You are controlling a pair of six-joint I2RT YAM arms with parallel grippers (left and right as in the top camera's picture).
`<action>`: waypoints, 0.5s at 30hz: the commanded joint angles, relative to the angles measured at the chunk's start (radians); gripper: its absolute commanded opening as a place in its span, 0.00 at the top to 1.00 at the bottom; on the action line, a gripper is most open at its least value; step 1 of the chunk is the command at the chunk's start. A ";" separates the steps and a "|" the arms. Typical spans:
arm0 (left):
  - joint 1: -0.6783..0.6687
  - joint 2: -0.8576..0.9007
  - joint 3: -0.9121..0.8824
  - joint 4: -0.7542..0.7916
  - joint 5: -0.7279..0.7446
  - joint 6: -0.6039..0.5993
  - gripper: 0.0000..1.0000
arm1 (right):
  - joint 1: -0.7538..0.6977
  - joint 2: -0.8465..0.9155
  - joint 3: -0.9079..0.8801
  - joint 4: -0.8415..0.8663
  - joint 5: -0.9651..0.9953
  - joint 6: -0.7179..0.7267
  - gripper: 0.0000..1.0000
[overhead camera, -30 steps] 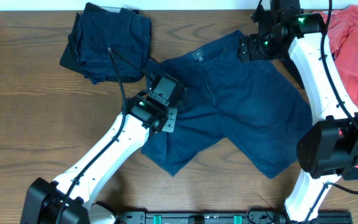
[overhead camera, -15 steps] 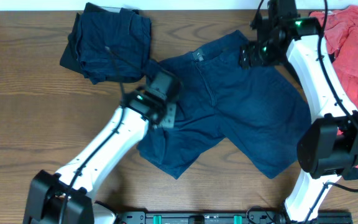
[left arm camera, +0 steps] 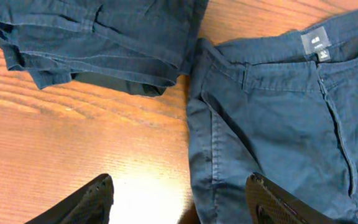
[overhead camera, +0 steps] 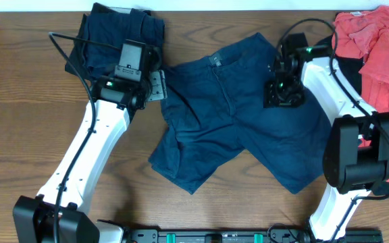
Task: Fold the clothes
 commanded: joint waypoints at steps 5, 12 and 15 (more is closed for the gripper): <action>0.003 -0.008 0.010 0.004 -0.011 0.003 0.30 | 0.002 0.005 -0.142 0.157 0.021 0.129 0.82; -0.002 -0.006 0.003 0.005 -0.006 0.002 0.30 | 0.002 0.005 -0.217 0.319 0.183 0.258 0.99; -0.002 0.006 0.001 0.002 0.001 0.002 0.29 | -0.001 0.005 -0.256 0.426 0.235 0.289 0.99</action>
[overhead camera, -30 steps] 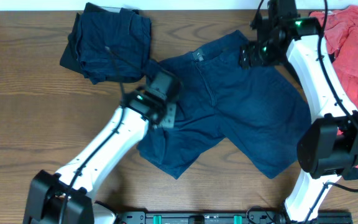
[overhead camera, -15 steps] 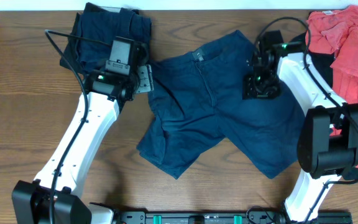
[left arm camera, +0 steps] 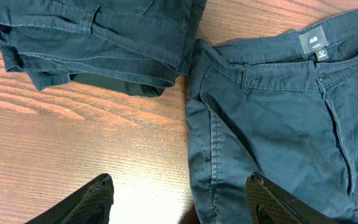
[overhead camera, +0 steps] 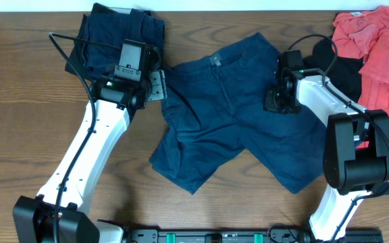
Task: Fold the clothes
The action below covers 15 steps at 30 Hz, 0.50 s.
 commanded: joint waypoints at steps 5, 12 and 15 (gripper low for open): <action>-0.003 0.031 0.000 -0.003 0.006 0.002 0.25 | -0.006 0.046 -0.065 0.198 0.143 0.096 0.99; -0.004 0.071 0.000 -0.003 0.026 0.002 0.24 | -0.006 0.211 -0.059 0.408 0.101 0.112 0.99; -0.006 0.091 0.000 -0.002 0.026 0.002 0.25 | -0.006 0.293 -0.035 0.475 0.083 0.114 0.99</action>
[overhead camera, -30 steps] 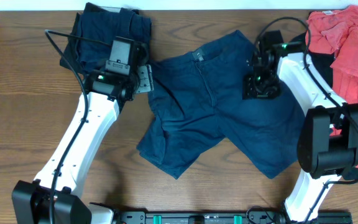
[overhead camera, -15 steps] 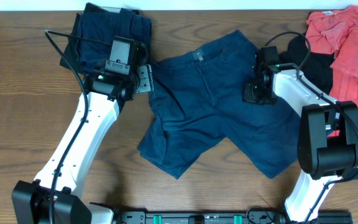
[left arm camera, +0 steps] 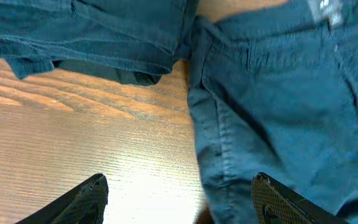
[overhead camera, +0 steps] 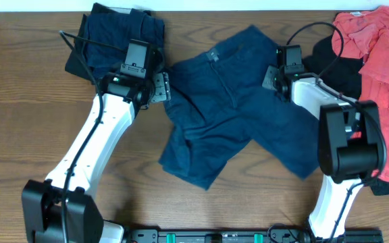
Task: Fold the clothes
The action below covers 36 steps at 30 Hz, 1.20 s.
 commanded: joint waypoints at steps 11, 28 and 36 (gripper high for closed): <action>-0.049 0.117 0.000 0.047 0.056 0.006 0.24 | -0.006 0.397 0.200 0.157 -0.065 -0.029 0.97; -0.078 0.218 0.000 0.222 0.055 0.034 0.23 | -0.007 0.402 1.209 -0.789 -0.207 -0.352 0.51; -0.067 0.353 0.001 0.393 0.055 0.093 0.23 | -0.001 0.402 1.543 -1.392 -0.389 -0.409 0.44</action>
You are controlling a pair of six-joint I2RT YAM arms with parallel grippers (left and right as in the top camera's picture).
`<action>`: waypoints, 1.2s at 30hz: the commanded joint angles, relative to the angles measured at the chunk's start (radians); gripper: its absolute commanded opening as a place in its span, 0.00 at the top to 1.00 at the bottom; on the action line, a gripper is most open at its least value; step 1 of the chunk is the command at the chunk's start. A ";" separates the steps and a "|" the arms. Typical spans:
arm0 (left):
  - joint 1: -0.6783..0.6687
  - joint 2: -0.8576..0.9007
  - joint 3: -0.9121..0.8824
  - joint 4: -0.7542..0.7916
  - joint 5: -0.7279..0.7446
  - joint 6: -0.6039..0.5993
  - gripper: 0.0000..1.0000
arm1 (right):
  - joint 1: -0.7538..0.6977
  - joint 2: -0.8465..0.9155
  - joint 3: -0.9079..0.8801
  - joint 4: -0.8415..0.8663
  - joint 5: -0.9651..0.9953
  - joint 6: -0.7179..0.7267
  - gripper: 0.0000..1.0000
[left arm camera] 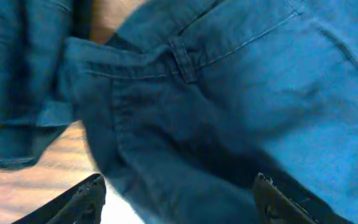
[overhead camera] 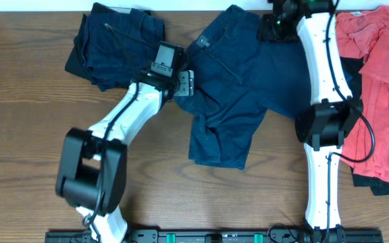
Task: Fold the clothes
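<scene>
The navy shorts [overhead camera: 238,81] lie bunched at the back middle of the table, one leg pointing toward the front. At the back edge my right gripper [overhead camera: 279,19] sits on their far right corner; it appears shut on the cloth. My left gripper [overhead camera: 184,84] hovers at the shorts' left side, below the waistband. In the left wrist view the shorts [left arm camera: 229,106] fill the frame, blurred, with a belt loop showing. There the left gripper [left arm camera: 179,208] is open, its fingertips [left arm camera: 91,190] wide apart just over the cloth.
A folded navy garment [overhead camera: 117,40] lies at the back left, its edge [left arm camera: 17,81] close to the shorts. A red garment [overhead camera: 377,61] lies over black cloth [overhead camera: 383,182] along the right side. Bare wooden table [overhead camera: 32,135] spans the left and front.
The right gripper is now at the table's back edge, and the shorts have shifted back and right with it, more bunched. The left gripper has moved right onto the shorts' left side.
The shorts lay spread flat mid-table, my left gripper open beside their left waistband and my right gripper on their right side. Then the right gripper was nearer the waistband corner. Then the shorts had turned and shifted back. Now they are bunched at the back edge.
</scene>
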 commanded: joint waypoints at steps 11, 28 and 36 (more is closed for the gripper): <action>0.084 0.120 0.001 0.131 -0.003 -0.206 0.81 | 0.072 -0.073 0.116 -0.227 -0.143 -0.108 0.18; 0.078 0.120 0.001 0.111 0.000 -0.205 0.66 | 0.101 -0.613 -0.134 -0.227 0.087 -0.065 0.12; 0.078 0.120 0.001 0.087 0.000 -0.205 0.47 | 0.105 -0.801 -0.528 -0.227 0.085 0.005 0.12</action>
